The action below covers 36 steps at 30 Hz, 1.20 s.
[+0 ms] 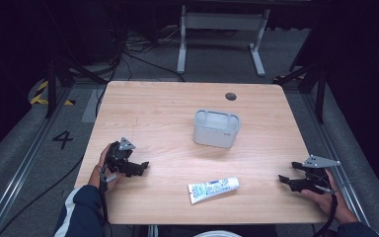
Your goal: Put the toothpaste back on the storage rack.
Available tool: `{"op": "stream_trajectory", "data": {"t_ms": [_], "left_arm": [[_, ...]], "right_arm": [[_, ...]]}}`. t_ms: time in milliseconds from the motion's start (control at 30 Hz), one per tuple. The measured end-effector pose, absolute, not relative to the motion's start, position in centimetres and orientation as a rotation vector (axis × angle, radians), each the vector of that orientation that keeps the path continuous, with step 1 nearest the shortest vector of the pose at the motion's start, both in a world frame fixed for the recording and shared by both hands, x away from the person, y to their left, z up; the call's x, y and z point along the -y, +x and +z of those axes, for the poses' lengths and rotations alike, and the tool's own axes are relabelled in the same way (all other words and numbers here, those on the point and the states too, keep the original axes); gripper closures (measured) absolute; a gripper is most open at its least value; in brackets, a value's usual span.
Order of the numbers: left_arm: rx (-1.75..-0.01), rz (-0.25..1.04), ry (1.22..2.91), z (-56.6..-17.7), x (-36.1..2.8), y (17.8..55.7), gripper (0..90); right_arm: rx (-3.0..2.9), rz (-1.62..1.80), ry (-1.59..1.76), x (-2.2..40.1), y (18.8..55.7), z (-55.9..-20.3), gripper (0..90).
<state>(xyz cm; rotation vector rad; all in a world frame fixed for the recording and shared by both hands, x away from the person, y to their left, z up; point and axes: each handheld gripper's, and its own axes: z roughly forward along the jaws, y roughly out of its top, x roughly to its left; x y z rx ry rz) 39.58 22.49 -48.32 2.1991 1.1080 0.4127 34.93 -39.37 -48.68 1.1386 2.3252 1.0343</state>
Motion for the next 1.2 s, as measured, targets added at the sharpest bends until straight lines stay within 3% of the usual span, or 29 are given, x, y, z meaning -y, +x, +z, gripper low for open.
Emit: {"op": "stream_trajectory", "data": {"t_ms": [633,1200], "left_arm": [[-1.059,0.395,2.218,-48.3,-23.1,39.4,0.1],[-1.057,0.392,2.225,-48.3,-23.2,39.4,0.3]], "right_arm": [[-2.365,0.996,1.138,39.4,35.4,-48.4,14.6],[-2.462,1.027,1.000,36.9,34.9,-46.5,25.3]]}}
